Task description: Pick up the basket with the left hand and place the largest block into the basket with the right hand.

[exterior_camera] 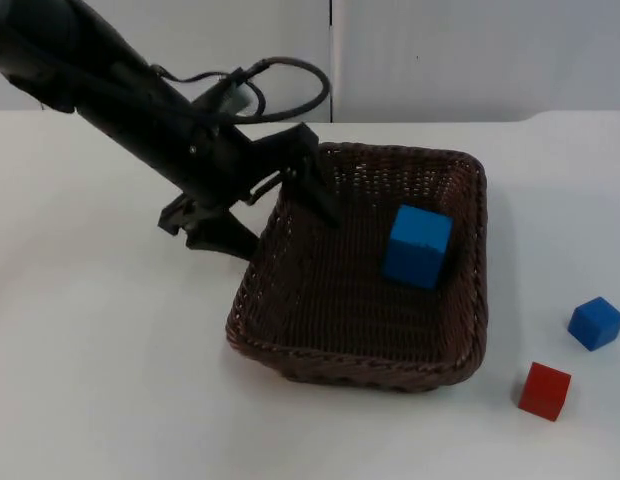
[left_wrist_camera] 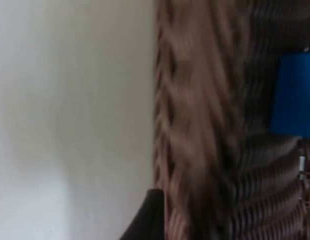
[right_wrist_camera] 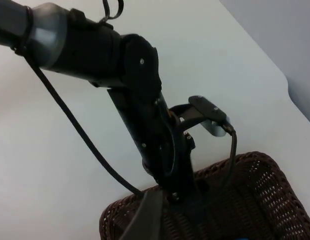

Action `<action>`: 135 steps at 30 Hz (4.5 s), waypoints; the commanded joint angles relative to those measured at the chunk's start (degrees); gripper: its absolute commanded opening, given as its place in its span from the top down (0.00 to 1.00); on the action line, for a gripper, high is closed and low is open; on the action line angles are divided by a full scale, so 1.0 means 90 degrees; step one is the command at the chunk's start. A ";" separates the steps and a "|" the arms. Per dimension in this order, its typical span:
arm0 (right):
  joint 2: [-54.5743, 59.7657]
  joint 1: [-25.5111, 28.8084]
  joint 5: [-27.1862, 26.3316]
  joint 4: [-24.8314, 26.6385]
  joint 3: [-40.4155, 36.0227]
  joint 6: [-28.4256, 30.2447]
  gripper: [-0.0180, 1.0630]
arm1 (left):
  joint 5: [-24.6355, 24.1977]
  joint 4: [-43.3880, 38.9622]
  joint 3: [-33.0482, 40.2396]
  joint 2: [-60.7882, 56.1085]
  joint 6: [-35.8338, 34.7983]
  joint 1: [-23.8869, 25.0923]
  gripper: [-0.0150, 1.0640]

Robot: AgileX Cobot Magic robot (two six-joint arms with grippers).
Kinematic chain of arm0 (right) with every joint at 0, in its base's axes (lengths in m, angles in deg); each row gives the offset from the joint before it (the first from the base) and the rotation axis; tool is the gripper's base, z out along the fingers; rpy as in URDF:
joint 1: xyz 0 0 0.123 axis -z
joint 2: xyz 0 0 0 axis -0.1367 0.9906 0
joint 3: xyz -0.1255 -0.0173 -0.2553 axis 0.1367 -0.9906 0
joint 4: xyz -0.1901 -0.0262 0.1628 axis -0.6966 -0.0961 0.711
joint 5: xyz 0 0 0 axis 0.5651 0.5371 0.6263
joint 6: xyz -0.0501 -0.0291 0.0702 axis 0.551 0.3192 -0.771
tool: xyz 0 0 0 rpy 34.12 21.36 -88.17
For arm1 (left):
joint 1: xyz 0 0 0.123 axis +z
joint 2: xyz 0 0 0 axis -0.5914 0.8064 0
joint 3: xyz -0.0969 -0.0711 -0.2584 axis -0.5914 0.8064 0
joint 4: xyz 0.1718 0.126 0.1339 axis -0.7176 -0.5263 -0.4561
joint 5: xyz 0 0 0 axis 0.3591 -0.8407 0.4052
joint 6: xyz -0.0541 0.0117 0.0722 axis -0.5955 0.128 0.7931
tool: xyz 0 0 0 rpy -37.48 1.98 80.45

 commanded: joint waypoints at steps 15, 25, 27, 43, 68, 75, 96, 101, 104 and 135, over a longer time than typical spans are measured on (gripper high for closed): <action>-0.0417 0.0017 -0.0114 -0.0210 0.0026 -0.0311 0.23 | -0.0218 -0.2029 -0.0030 -0.1329 -0.1113 -0.0023 0.18; -0.0819 0.0017 -0.0093 -0.0399 0.0026 -0.0809 0.23 | -0.0139 -0.2461 0.0401 -0.2390 -0.1451 -0.0023 0.18; -0.0843 0.0017 -0.0094 -0.0401 0.0026 -0.0849 0.23 | -0.0039 -0.2461 0.0555 -0.2556 -0.1431 -0.0023 0.18; -0.1149 0.0017 -0.0444 -0.0389 -0.0719 -0.1323 0.23 | 0.0105 -0.2475 0.1888 -0.4419 -0.1361 -0.0023 0.18; -0.4638 0.0017 -0.3386 -0.0351 -0.6250 -0.1766 0.23 | 0.0117 -0.2692 0.3413 -0.8488 -0.1361 -0.0023 0.18; -0.5426 0.0017 -0.3412 -0.0351 -0.6965 -0.1766 0.23 | 0.0055 -0.2744 0.3974 -0.9458 -0.1361 -0.0023 0.18; -0.7669 0.0017 -0.3365 -0.0351 -0.8861 -0.1766 0.23 | -0.1348 -0.3579 0.3979 -1.1629 -0.1481 -0.0023 0.18; -0.8115 0.0017 -0.3306 -0.0351 -0.9110 -0.1766 0.23 | -0.1432 -0.4511 0.3979 -1.2139 -0.2453 -0.0023 0.18; -0.8327 0.0017 -0.3227 -0.0351 -0.9238 -0.1766 0.23 | -0.1514 -0.4788 0.3979 -1.2370 -0.2619 -0.0023 0.18; -1.0923 0.0017 -0.1662 -0.0314 -0.9526 -0.1766 0.23 | -0.1721 -0.4993 0.5610 -1.3855 -0.2570 -0.0023 0.18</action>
